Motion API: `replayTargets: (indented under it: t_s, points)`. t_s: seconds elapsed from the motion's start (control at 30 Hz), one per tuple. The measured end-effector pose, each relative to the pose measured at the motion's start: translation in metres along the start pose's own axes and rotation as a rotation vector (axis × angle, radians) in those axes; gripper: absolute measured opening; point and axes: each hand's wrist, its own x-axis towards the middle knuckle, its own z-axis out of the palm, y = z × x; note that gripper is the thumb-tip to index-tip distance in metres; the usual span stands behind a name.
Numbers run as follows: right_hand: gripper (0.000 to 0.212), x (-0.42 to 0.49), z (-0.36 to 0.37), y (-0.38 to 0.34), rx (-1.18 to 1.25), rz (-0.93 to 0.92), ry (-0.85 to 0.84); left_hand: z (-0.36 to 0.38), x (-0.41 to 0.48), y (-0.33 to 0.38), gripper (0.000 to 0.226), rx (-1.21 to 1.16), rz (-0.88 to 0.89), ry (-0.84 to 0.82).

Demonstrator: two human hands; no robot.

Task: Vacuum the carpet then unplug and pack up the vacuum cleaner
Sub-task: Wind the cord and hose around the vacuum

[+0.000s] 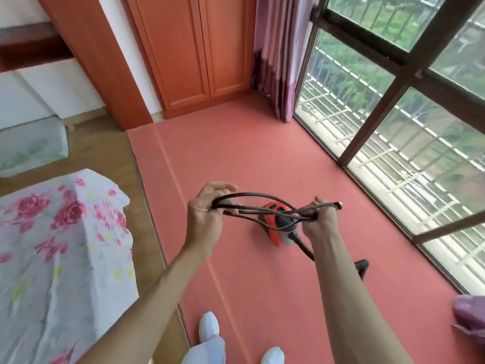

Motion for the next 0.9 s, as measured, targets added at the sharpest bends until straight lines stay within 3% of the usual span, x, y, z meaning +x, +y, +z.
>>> replayTargets:
  t_s: [0.13,0.2,0.3,0.4,0.53,0.67,0.8,0.9]
  points:
    - [0.031,0.016,0.004,0.014,-0.215,-0.13,-0.001,-0.02,0.057,-0.051,0.03,-0.335,-0.534,0.313]
    - [0.027,0.016,-0.001,0.024,-0.346,-0.195,-0.011,-0.018,0.07,-0.079,0.022,-0.493,-0.795,0.377]
    - [0.024,0.014,-0.009,0.027,-0.476,-0.258,-0.047,-0.009,0.071,-0.117,0.022,-0.597,-1.102,0.297]
    - [0.026,0.012,-0.022,0.022,-0.747,-0.304,-0.138,0.015,0.058,-0.144,0.035,-0.745,-1.312,0.177]
    - [0.025,0.016,-0.037,0.002,-0.993,-0.335,-0.225,0.062,0.056,-0.168,0.045,-0.917,-1.46,0.066]
    - [0.022,0.028,-0.045,-0.035,-1.114,-0.295,-0.37,0.115,0.077,-0.186,0.073,-0.951,-1.577,-0.125]
    - [0.014,0.06,-0.046,-0.081,-1.148,-0.278,-0.48,0.18,0.119,-0.199,0.044,-1.034,-1.401,0.027]
    - [0.009,0.1,-0.046,-0.109,-0.815,-0.284,-0.319,0.222,0.165,-0.213,0.029,-0.86,-1.36,0.162]
